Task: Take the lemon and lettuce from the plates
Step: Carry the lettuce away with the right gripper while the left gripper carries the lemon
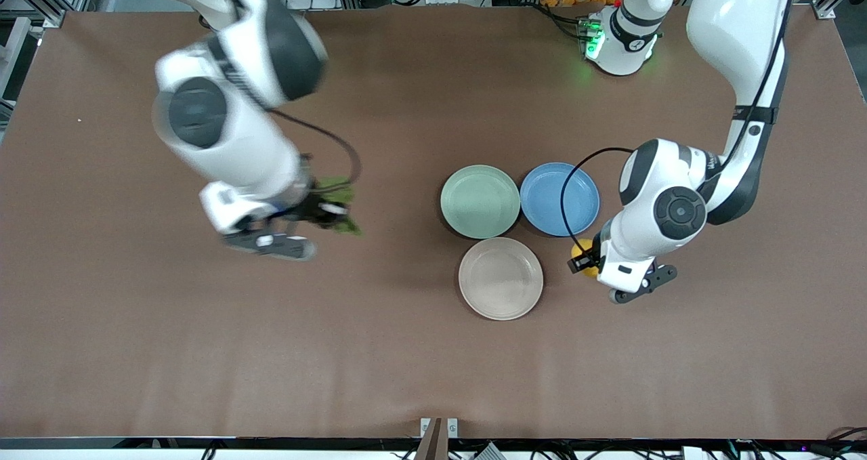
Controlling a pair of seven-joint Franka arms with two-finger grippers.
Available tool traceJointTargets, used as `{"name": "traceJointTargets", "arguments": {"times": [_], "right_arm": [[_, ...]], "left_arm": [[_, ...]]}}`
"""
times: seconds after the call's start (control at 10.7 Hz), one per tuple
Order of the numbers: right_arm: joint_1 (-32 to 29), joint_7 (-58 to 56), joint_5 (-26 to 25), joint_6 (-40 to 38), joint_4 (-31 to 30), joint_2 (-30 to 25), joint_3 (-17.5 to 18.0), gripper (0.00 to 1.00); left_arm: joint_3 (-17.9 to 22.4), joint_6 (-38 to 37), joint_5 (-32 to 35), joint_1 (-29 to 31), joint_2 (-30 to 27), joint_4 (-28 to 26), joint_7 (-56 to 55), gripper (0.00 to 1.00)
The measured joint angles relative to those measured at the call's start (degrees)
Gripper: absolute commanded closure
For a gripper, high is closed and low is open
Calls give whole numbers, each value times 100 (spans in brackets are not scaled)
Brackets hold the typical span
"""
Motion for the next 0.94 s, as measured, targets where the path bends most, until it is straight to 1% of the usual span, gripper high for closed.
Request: {"name": "traceJointTargets", "arguments": {"times": [0.09, 0.28, 0.47, 0.66, 0.75, 0.94], "right_arm": [[-325, -432, 23, -202, -15, -54, 1, 100], [-885, -1143, 41, -324, -97, -53, -3, 100], [-1387, -1823, 33, -327, -278, -45, -8, 100], [-1807, -2362, -191, -242, -475, 11, -10, 100], [-1908, -2496, -318, -103, -571, 91, -11, 100], [-2073, -2593, -416, 297, -855, 306, -13, 100]], "left_arm": [[-4, 7, -5, 25, -265, -329, 0, 100], [-11, 77, -9, 30, -841, -1028, 2, 100], [-11, 143, -10, 50, -1235, -1502, 120, 100], [-4, 221, -10, 188, -1297, -1653, 371, 100], [4, 234, -11, 287, -1296, -1683, 550, 100], [16, 240, -11, 547, -1294, -1729, 982, 100]]}}
